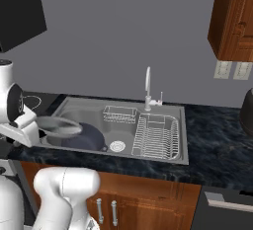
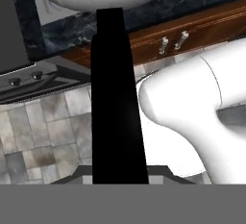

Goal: Move the pot and pan from the stove into the sink.

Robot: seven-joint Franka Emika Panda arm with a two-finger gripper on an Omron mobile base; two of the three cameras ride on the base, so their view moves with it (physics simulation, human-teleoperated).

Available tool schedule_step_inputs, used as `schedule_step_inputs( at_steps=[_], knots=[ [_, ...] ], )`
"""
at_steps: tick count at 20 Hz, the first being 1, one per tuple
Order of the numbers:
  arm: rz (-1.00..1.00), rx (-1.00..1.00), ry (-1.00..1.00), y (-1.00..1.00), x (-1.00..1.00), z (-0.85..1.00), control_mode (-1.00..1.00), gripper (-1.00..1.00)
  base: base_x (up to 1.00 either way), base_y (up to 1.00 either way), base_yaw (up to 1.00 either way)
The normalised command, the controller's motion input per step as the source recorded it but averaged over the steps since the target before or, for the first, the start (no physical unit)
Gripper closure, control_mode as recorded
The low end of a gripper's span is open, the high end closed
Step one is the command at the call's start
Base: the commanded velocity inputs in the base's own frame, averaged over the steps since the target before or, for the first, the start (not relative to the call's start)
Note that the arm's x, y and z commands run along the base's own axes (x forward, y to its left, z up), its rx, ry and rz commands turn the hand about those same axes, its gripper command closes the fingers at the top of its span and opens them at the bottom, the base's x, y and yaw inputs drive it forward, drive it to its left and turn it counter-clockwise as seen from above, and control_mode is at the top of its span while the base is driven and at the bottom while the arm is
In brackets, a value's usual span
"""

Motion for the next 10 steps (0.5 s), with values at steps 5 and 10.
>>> schedule_step_inputs(
  at_steps=[5,10],
  knots=[
    [-0.08,0.06,0.08,-0.71,0.0,0.15,-1.0,1.0,0.0,0.0,0.0],
    [0.0,0.01,0.0,-0.09,-0.02,0.02,-1.0,1.0,0.0,0.0,0.0]
  ],
)
